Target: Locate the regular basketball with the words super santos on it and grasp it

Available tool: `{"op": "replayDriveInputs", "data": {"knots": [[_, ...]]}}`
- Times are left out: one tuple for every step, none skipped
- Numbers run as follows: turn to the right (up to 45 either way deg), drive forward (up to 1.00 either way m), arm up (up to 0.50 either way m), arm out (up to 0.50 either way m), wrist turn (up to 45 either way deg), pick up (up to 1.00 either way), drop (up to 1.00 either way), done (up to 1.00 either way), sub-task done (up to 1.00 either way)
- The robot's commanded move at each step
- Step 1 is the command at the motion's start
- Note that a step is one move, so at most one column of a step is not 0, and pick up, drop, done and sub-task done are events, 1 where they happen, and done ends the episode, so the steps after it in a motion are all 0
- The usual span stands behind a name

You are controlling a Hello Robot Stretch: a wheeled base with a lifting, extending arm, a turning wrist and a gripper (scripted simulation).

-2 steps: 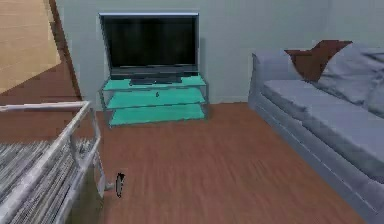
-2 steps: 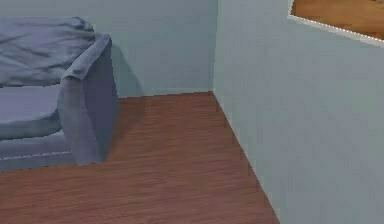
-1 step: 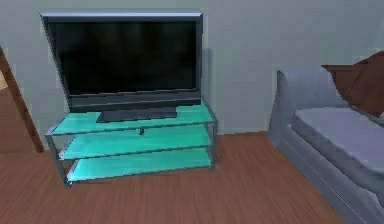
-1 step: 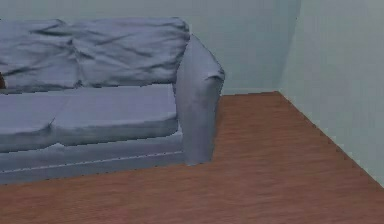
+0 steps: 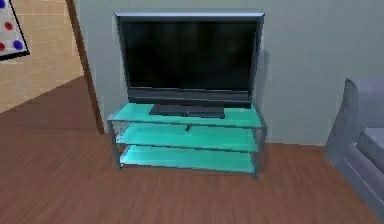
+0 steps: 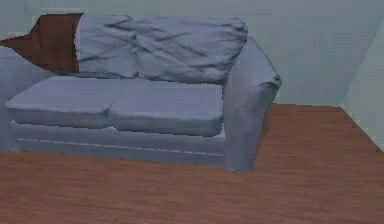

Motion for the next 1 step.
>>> {"op": "replayDriveInputs", "data": {"knots": [[0.0,0.1,0.0,0.0,0.0,0.0,0.0,0.0,0.0]]}}
